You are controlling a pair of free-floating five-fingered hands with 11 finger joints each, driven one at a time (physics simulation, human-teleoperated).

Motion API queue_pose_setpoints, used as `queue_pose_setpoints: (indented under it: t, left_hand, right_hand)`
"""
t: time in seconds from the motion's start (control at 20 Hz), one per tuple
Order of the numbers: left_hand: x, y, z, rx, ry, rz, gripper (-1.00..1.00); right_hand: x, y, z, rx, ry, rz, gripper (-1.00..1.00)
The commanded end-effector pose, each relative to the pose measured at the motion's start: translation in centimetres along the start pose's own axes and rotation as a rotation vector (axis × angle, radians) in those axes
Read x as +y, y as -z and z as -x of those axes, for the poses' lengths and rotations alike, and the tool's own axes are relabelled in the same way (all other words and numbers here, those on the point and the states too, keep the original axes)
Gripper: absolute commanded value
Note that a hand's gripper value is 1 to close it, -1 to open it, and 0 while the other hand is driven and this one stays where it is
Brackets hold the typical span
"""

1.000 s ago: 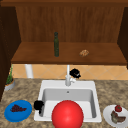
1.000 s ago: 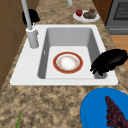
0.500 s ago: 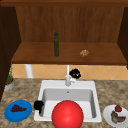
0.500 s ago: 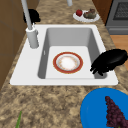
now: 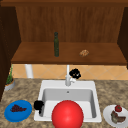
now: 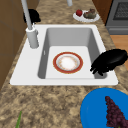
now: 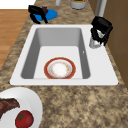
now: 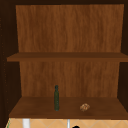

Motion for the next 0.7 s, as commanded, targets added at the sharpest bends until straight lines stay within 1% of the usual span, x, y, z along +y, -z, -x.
queue_pose_setpoints:
  t: [0.0,0.05,0.2,0.25,0.3,0.35,0.4,0.45,0.5,0.55,0.6,0.65]
  left_hand:
    - [0.0,0.0,0.0,0.0,0.0,0.0,0.0]
    - [0.0,0.0,0.0,0.0,0.0,0.0,0.0]
    - [0.0,0.0,0.0,0.0,0.0,0.0,0.0]
    - [0.0,0.0,0.0,0.0,0.0,0.0,0.0]
    - [0.0,0.0,0.0,0.0,0.0,0.0,0.0]
    - [0.0,0.0,0.0,0.0,0.0,0.0,0.0]
    - [0.0,0.0,0.0,0.0,0.0,0.0,0.0]
    - [0.0,0.0,0.0,0.0,0.0,0.0,0.0]
    - [0.0,0.0,0.0,0.0,0.0,0.0,0.0]
    - [0.0,0.0,0.0,0.0,0.0,0.0,0.0]
    - [0.0,0.0,0.0,0.0,0.0,0.0,0.0]
    - [0.0,0.0,0.0,0.0,0.0,0.0,0.0]
  right_hand:
    - [-1.5,0.2,-0.6,-0.111,0.074,-0.02,1.0]
    - [-0.8,0.5,-0.4,-0.108,0.081,-0.004,1.0]
    - [-0.2,0.7,-0.2,-0.109,0.094,-0.009,1.0]
    - [-0.1,0.7,-0.1,-0.134,0.09,-0.027,1.0]
    - [0.1,0.8,-0.3,-0.145,0.078,-0.04,1.0]
    - [0.0,0.5,-0.2,-0.072,0.029,-0.079,1.0]
    - [0.0,0.5,0.1,-0.055,0.041,-0.005,1.0]
    - [0.1,0.4,0.1,-0.057,0.039,-0.009,1.0]
    - [0.0,0.7,0.1,-0.052,0.037,-0.005,-1.0]
    - [-0.2,1.0,0.2,-0.067,0.028,-0.027,-1.0]
    - [-0.3,0.9,0.6,-0.128,0.064,-0.048,-1.0]
    - [-0.4,1.2,0.3,-0.171,0.093,-0.078,-1.0]
